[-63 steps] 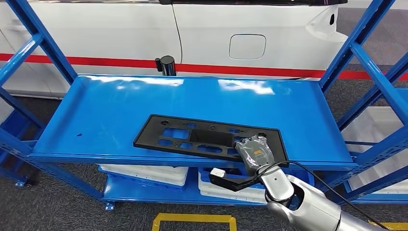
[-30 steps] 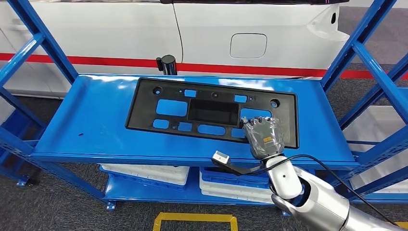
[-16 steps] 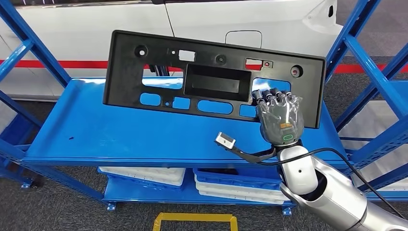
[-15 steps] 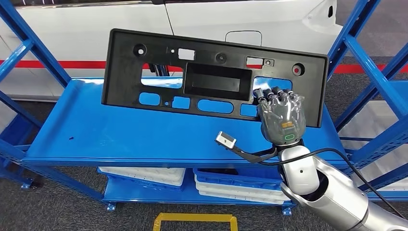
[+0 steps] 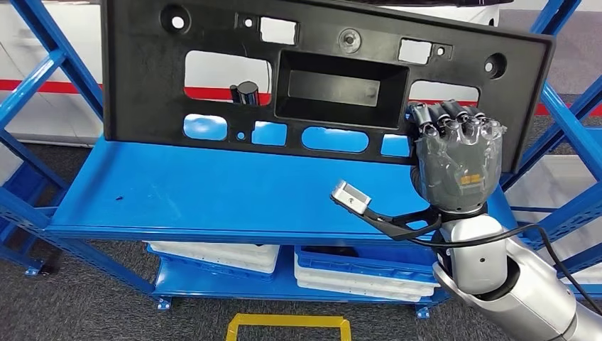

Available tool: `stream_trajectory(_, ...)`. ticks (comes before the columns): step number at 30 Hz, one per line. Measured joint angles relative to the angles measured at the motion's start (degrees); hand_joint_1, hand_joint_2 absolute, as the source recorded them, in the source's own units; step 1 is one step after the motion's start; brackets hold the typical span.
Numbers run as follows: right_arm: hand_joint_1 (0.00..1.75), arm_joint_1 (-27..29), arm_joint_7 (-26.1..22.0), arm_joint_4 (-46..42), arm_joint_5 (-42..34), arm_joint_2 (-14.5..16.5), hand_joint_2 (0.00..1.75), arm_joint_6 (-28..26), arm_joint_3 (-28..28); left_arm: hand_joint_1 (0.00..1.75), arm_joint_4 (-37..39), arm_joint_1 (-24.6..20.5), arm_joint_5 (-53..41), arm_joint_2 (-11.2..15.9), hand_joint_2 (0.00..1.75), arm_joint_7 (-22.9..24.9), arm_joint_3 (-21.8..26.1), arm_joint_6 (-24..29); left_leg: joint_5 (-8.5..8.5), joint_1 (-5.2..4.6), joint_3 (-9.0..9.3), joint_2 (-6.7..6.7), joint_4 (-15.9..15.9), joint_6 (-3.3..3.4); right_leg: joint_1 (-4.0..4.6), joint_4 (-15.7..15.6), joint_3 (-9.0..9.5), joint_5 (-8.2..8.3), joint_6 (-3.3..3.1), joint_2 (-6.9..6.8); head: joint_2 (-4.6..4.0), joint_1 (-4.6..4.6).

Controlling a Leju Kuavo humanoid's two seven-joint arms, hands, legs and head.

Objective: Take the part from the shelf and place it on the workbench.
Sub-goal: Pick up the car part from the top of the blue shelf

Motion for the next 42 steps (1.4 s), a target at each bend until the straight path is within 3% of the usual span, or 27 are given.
stream_trajectory(2,1.75,-0.21,0.00,-0.91,0.05,-0.15,1.75,0.11,-0.25,0.00,0.00,-0.04,0.06,0.00,1.75,0.01,0.00,0.44,-0.11,0.07,0.03,-0.08,0.25,-0.17,-0.07,-7.77,3.74,4.00,-0.03,-0.03,0.00,0.01)
stream_trajectory(4,1.75,-0.54,0.00,-1.85,0.10,-0.24,1.75,0.26,-0.40,0.00,0.00,-0.13,0.09,0.02,1.75,-0.08,0.00,0.96,-0.22,-0.13,-0.22,-0.15,0.63,-0.58,0.08,-14.60,6.90,6.55,-0.28,-0.01,0.00,-0.01)
stream_trajectory(8,1.75,-0.73,0.00,-3.25,0.19,-0.48,1.75,0.33,-1.04,0.00,0.00,-0.22,0.11,0.11,1.75,-0.24,0.00,1.32,-0.37,-0.24,-0.96,-0.16,1.11,-1.57,0.10,-15.83,6.81,7.19,-1.44,0.07,0.00,-0.05)
stream_trajectory(10,1.75,-0.85,0.00,-3.79,0.09,-0.55,1.75,0.31,-1.32,0.00,0.00,-0.29,0.10,0.17,1.75,-0.25,0.00,1.51,-3.16,-0.05,-2.38,-0.11,4.57,-2.20,-0.13,-16.00,6.43,7.66,-2.19,-0.05,0.00,-0.09)
stream_trajectory(12,1.75,-0.91,0.00,-4.27,-0.04,-0.59,1.75,0.29,-1.50,0.00,0.00,-0.39,0.10,0.23,1.75,-0.27,0.00,1.74,-7.86,0.21,-5.32,-0.06,12.42,-2.81,-0.13,-15.98,5.84,8.09,-2.61,-0.16,0.00,-0.13)
stream_trajectory(13,1.75,-0.89,0.00,-4.42,-0.11,-0.60,1.75,0.28,-1.56,0.00,0.00,-0.45,0.10,0.27,1.75,-0.29,0.00,1.85,-9.61,0.30,-6.64,-0.06,16.19,-3.00,-0.11,-15.97,5.50,8.34,-2.69,-0.19,0.00,-0.13)
stream_trajectory(14,1.75,-0.88,0.00,-4.53,-0.21,-0.61,1.75,0.27,-1.58,0.00,0.00,-0.49,0.10,0.32,1.75,-0.31,0.00,1.96,-10.32,0.34,-7.11,-0.06,18.17,-3.08,-0.09,-15.95,5.18,8.61,-2.69,-0.20,0.00,-0.12)
stream_trajectory(15,1.75,-0.87,0.00,-4.62,-0.36,-0.62,1.75,0.27,-1.58,0.00,0.00,-0.55,0.10,0.37,1.75,-0.35,0.00,2.06,-9.98,0.36,-6.44,-0.06,17.80,-3.06,-0.08,-15.95,4.87,8.89,-2.65,-0.19,0.00,-0.13)
stream_trajectory(16,1.75,-0.87,0.00,-4.73,-0.49,-0.63,1.75,0.27,-1.60,0.00,0.00,-0.66,0.09,0.43,1.75,-0.41,0.00,2.18,-8.69,0.35,-4.56,-0.06,14.94,-2.91,-0.06,-15.95,4.61,9.17,-2.57,-0.17,0.00,-0.13)
stream_trajectory(19,1.75,-0.93,0.00,-5.18,-0.91,-0.69,1.75,0.25,-1.64,0.00,0.00,-1.33,0.04,0.72,1.75,-0.78,0.00,2.57,-4.49,0.02,2.75,-0.07,2.19,-1.99,0.10,-15.90,4.09,9.99,-1.99,-0.14,0.00,-0.11)
stream_trajectory(21,1.75,-0.97,0.00,-5.34,-1.12,-0.72,1.75,0.19,-1.66,0.00,0.00,-1.70,0.05,0.90,1.75,-0.97,0.00,2.74,-3.75,-0.41,3.83,-0.09,-0.40,-1.50,0.11,-15.99,3.90,10.59,-1.33,-0.23,0.00,-0.09)
stream_trajectory(23,1.75,-0.98,0.00,-5.43,-1.20,-0.83,1.75,0.15,-1.67,0.00,0.00,-1.76,0.06,1.00,1.75,-1.02,0.00,2.81,-2.74,-0.40,3.31,-0.03,-0.55,-0.88,0.00,-16.22,3.70,11.02,-0.62,-0.28,0.00,-0.10)
stream_trajectory(24,1.75,-0.99,0.00,-5.47,-1.24,-0.92,1.75,0.13,-1.67,0.00,0.00,-1.81,0.07,1.06,1.75,-1.03,0.01,2.83,-2.11,-0.28,2.97,0.03,-0.74,-0.47,-0.04,-15.67,3.31,10.19,-0.37,-0.29,0.00,-0.06)
stream_trajectory(26,1.75,-1.00,0.00,-5.51,-1.30,-1.10,1.75,0.00,-1.69,0.00,0.00,-1.96,0.07,1.15,1.75,-1.04,0.01,2.88,-0.90,-0.06,1.96,0.18,-0.98,0.18,-0.17,-10.93,1.46,5.47,-0.11,-0.29,0.00,0.05)
stream_trajectory(28,1.75,-0.99,0.00,-5.51,-1.34,-1.16,1.75,-0.10,-1.66,0.00,0.00,-2.01,0.07,1.21,1.75,-1.04,0.01,2.92,0.00,-0.12,0.75,0.23,-0.95,0.46,-0.17,-3.03,-0.65,0.28,0.13,-0.30,0.00,0.13)
stream_trajectory(29,1.75,-0.98,0.00,-5.51,-1.36,-1.16,1.75,-0.10,-1.62,0.00,0.00,-2.02,0.07,1.27,1.75,-1.04,0.01,2.93,0.40,-0.14,0.20,0.24,-0.92,0.45,-0.17,-0.19,-1.00,-0.60,0.23,-0.30,0.00,0.14)
stream_trajectory(30,1.75,-0.99,0.00,-5.51,-1.39,-1.16,1.75,-0.10,-1.57,0.00,0.00,-2.04,0.07,1.34,1.75,-1.04,0.02,2.95,0.78,-0.15,-0.31,0.25,-0.87,0.41,-0.17,1.23,-0.73,-0.44,0.29,-0.30,0.00,0.14)
stream_trajectory(32,1.75,-1.02,0.00,-5.51,-1.42,-1.16,1.75,-0.10,-1.49,0.00,0.00,-2.12,0.04,1.49,1.75,-1.04,0.02,2.98,1.36,-0.13,-1.11,0.24,-0.75,0.25,-0.18,-0.83,1.87,1.90,0.29,-0.30,0.00,0.14)
stream_trajectory(34,1.75,-1.34,0.00,-5.51,-1.37,-1.16,1.75,-0.10,-1.33,0.00,0.00,-2.33,-0.03,1.62,1.75,-1.02,0.03,3.03,1.77,-0.16,-1.75,0.17,-0.47,-0.08,-0.16,-8.12,7.10,3.91,0.20,-0.30,0.00,0.14)
stream_trajectory(36,1.75,-1.99,0.00,-5.50,-1.29,-1.14,1.75,-0.16,-1.09,0.00,0.00,-2.73,-0.13,1.80,1.75,-0.95,0.06,3.19,2.27,-0.33,-2.37,0.10,-0.06,-0.64,0.08,-15.37,11.63,4.08,-0.11,-0.24,0.00,0.11)
stream_trajectory(37,1.75,-2.28,0.00,-5.49,-1.27,-1.14,1.75,-0.22,-0.97,0.00,0.00,-2.93,-0.17,1.93,1.75,-0.91,0.09,3.31,2.59,-0.41,-2.66,0.09,0.06,-0.94,0.24,-17.00,12.42,3.77,-0.32,-0.21,0.00,0.10)
stream_trajectory(39,1.75,-2.61,0.00,-5.44,-1.25,-1.11,1.75,-0.45,-0.68,0.00,0.00,-3.18,-0.25,2.30,1.75,-0.91,0.14,3.54,3.05,-0.46,-3.21,0.08,0.29,-1.59,0.25,-17.52,12.02,4.02,-1.05,-0.24,0.00,0.09)
stream_trajectory(40,1.75,-2.74,0.00,-5.43,-1.23,-1.10,1.75,-0.57,-0.49,0.00,0.00,-3.23,-0.28,2.51,1.75,-0.92,0.17,3.63,2.41,-0.40,-3.67,0.08,0.89,-1.93,0.13,-17.48,11.59,4.38,-1.56,-0.29,0.00,0.07)
stream_trajectory(42,1.75,-2.89,0.00,-5.40,-1.19,-1.06,1.75,-0.78,-0.15,0.00,0.00,-3.36,-0.38,2.90,1.75,-0.95,0.21,3.78,-1.59,-0.14,-5.55,0.09,5.42,-2.65,-0.10,-17.52,10.57,5.26,-2.55,-0.45,0.00,0.01)
